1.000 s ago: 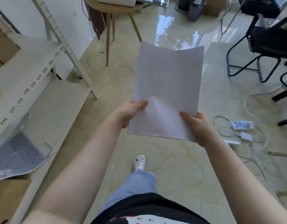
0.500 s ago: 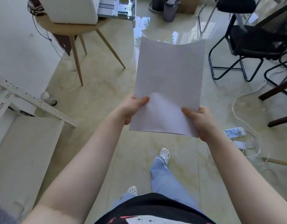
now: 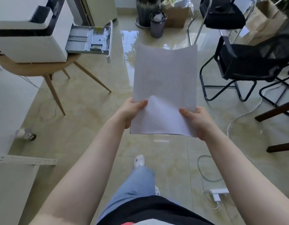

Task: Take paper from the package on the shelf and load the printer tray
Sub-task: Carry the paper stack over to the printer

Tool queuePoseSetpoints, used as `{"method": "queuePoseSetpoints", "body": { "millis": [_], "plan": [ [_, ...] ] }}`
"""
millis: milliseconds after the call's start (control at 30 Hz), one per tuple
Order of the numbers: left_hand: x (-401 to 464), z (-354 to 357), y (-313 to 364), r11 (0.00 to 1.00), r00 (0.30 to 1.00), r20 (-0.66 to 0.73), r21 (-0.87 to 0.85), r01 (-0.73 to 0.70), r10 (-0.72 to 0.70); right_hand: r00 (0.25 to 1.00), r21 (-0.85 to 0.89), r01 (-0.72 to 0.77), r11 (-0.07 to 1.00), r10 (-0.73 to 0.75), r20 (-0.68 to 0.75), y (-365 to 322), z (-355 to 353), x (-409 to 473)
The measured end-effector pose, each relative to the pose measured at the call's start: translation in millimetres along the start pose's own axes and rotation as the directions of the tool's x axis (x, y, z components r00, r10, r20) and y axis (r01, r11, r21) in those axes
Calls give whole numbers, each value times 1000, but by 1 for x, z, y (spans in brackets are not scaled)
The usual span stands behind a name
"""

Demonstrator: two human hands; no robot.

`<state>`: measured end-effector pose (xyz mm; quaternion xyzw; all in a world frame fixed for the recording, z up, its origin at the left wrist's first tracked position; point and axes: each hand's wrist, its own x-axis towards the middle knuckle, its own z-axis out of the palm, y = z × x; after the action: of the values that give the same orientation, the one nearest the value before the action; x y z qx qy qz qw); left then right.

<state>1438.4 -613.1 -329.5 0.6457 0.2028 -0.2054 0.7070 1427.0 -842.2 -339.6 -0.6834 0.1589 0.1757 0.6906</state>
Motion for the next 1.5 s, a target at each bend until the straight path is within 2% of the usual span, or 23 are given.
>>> {"method": "queuePoseSetpoints", "body": {
  "millis": [200, 400, 600, 733, 933, 1133, 1267, 1500],
  "plan": [
    [120, 15, 66, 1000, 1000, 14, -9, 3, -3, 1000, 0, 17, 1000, -17, -18, -58, -13, 119],
    [243, 29, 150, 998, 998, 64, 56, 5, -9, 999, 22, 20, 1000, -19, -51, -128, -29, 231],
    [351, 55, 218, 996, 998, 58, 85, 24, -29, 997, 48, 11, 999, -7, -80, -183, -53, 338],
    [421, 72, 254, 996, 999, 43, 81, 25, -28, 999, 38, -5, 999, 6, -45, -210, -71, 423],
    [510, 84, 305, 997, 993, -80, -2, 82, -82, 996, -6, -34, 999, 35, 78, -262, -86, 553],
    [582, 65, 366, 991, 980, -187, -124, 46, -69, 974, -63, -38, 997, 51, 221, -334, -62, 660],
    [643, 38, 401, 983, 964, -258, -185, 7, -56, 963, -115, -31, 993, 60, 263, -370, -32, 737],
    [740, -34, 460, 962, 953, -294, -274, -6, -78, 951, -228, -20, 973, 89, 297, -429, 48, 864]
  ]
}}
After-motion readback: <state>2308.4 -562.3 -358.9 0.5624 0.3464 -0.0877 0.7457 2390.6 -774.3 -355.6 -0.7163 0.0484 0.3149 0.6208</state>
